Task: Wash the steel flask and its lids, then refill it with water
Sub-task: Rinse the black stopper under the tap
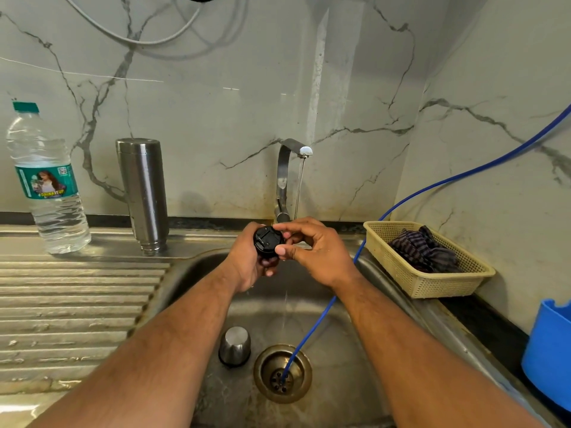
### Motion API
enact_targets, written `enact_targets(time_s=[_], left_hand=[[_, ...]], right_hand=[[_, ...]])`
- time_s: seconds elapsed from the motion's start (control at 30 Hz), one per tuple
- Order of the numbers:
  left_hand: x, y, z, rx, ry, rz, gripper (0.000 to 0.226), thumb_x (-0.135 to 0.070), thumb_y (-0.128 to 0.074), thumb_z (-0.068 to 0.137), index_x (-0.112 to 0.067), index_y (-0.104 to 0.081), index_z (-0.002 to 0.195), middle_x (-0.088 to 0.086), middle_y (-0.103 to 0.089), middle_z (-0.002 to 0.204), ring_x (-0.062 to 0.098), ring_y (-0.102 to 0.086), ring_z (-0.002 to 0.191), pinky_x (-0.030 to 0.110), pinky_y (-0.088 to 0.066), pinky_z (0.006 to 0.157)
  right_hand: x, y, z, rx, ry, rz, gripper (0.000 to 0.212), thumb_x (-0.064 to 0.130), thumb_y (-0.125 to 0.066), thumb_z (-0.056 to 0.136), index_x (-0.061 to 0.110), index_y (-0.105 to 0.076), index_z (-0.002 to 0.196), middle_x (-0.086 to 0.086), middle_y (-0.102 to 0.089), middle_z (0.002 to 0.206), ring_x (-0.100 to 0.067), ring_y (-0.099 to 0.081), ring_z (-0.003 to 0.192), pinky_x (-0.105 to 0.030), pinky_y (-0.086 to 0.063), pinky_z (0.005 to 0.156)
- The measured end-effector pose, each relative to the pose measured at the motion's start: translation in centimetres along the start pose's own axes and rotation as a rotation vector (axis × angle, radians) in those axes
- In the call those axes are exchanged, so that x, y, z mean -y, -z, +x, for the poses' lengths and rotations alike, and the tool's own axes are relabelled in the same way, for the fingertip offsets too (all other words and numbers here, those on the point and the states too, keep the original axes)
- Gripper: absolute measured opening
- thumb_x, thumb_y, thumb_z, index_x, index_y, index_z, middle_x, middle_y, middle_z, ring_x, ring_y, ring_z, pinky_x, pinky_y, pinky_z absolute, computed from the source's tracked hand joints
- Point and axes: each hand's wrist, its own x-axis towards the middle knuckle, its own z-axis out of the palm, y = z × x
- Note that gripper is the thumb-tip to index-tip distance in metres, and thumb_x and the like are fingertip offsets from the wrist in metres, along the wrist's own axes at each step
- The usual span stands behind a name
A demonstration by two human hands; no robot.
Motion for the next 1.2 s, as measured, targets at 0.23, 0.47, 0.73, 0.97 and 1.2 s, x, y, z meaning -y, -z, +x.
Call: enact_targets(time_s=[0.23,0.47,0.73,0.97,1.2], left_hand=[[-0.1,-0.1,0.1,-0.019,-0.004,-0.006,0.049,-0.043,-0.028,0.101,-0.006,-0.059,0.109,0.012,-0.057,0.083,0.013,-0.038,0.051,0.025,-0.033,0.045],[-0.6,-0.4,-0.9,-0.093,0.087,0.296,0.054,-0.048,-0.021,0.105,-0.014,-0.056,0.081,-0.001,-0.046,0.051,0.011,-0.034,0.04,0.023,-0.028,0.043],[-1.8,-0.2,-1.3,0.096,0.359,0.365,0.069,-0.062,-0.02,0.101,-0.018,-0.053,0.059,-0.003,-0.03,0.05,0.009,-0.022,0.037,0.018,-0.021,0.039],[-2.4,-0.2,-1.6,0.219,0.484,0.447,0.071,-0.063,-0.021,0.097,-0.015,-0.054,0.058,-0.005,-0.027,0.046,0.009,-0.019,0.037,0.018,-0.019,0.039],[-2.6,-2.5,-2.1,0.289,0.456,0.379,0.073,-0.067,-0.021,0.098,-0.016,-0.055,0.059,-0.005,-0.033,0.044,0.007,-0.02,0.035,0.018,-0.017,0.041]], right_hand=[[-0.1,-0.1,0.0,-0.02,0.041,-0.087,0.042,0.001,-0.083,0.08,0.027,-0.076,0.113,0.002,-0.063,0.107,-0.006,-0.065,0.09,-0.021,-0.054,0.094],[-0.3,0.3,-0.2,0.138,0.2,-0.598,0.044,0.019,-0.072,0.094,0.031,-0.065,0.136,0.005,-0.053,0.123,0.0,-0.048,0.107,-0.004,-0.038,0.092],[-0.1,0.5,-0.2,0.182,0.12,-0.565,0.044,0.033,-0.064,0.1,0.02,-0.061,0.142,0.002,-0.051,0.131,-0.005,-0.049,0.114,-0.015,-0.044,0.095],[0.2,0.1,0.1,0.131,0.171,-0.619,0.03,0.029,-0.054,0.105,0.014,-0.074,0.122,-0.003,-0.062,0.107,-0.014,-0.057,0.093,-0.027,-0.049,0.08],[-1.1,0.8,0.4,-0.148,0.042,-0.413,0.028,0.029,-0.053,0.107,0.013,-0.075,0.102,0.008,-0.064,0.085,-0.001,-0.059,0.078,-0.021,-0.046,0.07]])
